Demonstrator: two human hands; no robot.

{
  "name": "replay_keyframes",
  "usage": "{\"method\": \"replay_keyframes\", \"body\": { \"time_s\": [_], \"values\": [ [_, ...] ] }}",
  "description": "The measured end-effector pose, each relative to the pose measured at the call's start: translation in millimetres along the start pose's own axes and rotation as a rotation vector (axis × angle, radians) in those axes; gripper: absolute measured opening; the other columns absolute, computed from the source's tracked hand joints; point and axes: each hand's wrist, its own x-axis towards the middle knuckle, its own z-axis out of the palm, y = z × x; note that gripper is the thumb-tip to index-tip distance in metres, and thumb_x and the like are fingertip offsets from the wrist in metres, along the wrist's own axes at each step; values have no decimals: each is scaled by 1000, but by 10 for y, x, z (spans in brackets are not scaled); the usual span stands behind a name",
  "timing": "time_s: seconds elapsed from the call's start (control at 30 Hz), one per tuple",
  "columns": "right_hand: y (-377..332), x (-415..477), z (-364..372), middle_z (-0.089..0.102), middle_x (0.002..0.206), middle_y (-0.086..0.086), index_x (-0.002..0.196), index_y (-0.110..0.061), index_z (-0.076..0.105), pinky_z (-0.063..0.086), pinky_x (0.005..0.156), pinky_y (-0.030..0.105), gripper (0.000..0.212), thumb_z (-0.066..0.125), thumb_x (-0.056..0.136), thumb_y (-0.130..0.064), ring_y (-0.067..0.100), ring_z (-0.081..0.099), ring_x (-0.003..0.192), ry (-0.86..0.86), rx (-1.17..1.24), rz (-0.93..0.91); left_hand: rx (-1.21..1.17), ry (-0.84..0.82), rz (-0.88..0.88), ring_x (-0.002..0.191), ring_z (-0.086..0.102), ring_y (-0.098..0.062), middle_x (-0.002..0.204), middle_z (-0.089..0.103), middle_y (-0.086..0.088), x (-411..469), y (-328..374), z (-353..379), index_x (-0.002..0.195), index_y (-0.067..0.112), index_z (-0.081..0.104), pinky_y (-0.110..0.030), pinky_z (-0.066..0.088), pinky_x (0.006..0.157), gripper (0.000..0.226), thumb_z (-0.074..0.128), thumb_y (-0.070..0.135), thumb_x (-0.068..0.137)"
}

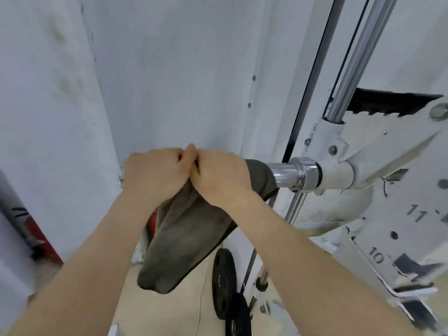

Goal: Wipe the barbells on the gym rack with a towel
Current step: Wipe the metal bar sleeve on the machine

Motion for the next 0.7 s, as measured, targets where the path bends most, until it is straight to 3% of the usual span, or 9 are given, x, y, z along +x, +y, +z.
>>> {"method": "replay_keyframes", "body": {
  "time_s": [0.1,0.23,0.33,0.4,0.47,0.53,0.63,0.7],
  "values": [
    [664,-221,-125,64,71,3,71,-21,50,45,73,37,47,24,99,-46,26,57,66,79,-87,214,204,99,128,90,59,-26,100,69,3,-67,19,160,112,37,60,-41,34,82,65,4,61,91],
    [712,-321,-64,62,71,3,74,-17,59,45,92,44,51,22,100,-40,24,57,70,193,-158,380,184,131,235,103,58,-28,115,66,0,-242,-111,237,132,25,52,-48,35,96,56,19,53,97],
    [19,-184,189,69,90,5,90,-15,67,37,100,42,49,23,98,-36,25,61,90,260,-77,282,50,144,252,129,45,-22,137,54,0,-485,-168,226,141,21,45,-46,25,112,54,22,44,97],
    [-293,-191,280,68,103,2,104,-18,65,33,104,39,49,20,97,-36,21,59,100,247,-11,147,-85,135,219,136,37,-15,146,45,2,-632,-209,155,144,20,41,-36,23,114,52,25,35,98],
    [-239,-203,269,66,113,0,117,-18,61,34,105,39,47,23,99,-38,20,58,107,228,1,4,-151,147,189,130,45,-15,142,51,4,-663,-239,10,141,22,46,-31,35,104,45,34,31,99],
    [86,-249,193,68,109,2,114,-18,62,39,98,40,45,27,98,-41,24,60,102,209,-75,-60,-140,204,181,117,54,-21,128,62,2,-526,-203,-89,131,22,56,-34,42,90,38,38,30,99],
    [664,-327,-52,68,82,6,85,-16,60,45,83,43,50,20,99,-42,32,61,80,131,-174,159,-66,180,191,106,57,-27,112,67,-1,-195,-26,10,114,18,63,-38,40,87,37,31,31,98],
    [860,-315,-176,64,75,8,79,-13,53,46,79,44,48,19,102,-37,33,60,73,124,-218,251,39,151,174,91,60,-29,94,69,-2,-106,45,192,97,18,64,-41,39,88,43,25,35,97]
  ]
}}
